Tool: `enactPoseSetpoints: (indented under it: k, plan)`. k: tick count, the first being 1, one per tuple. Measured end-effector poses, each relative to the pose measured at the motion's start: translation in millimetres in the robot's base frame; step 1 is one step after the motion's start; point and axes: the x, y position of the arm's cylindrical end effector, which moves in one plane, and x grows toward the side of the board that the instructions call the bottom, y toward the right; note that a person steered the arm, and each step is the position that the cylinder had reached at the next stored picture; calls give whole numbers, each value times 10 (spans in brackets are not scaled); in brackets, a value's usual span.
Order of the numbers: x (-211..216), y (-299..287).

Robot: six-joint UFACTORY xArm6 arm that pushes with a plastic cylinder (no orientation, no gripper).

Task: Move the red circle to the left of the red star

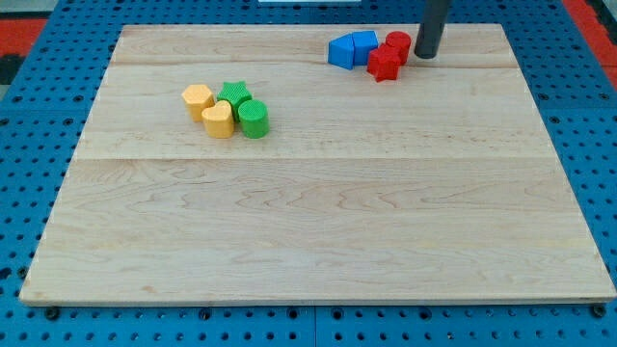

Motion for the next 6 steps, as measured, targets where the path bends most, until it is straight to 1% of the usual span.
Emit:
enactPoseSetpoints:
  k: [1,2,3,4,5,6]
  plan:
    - [-43,-417]
    - [-114,-394]
    - [-208,-33]
    - [-481,71]
    - [-614,-426]
    - [-319,-696]
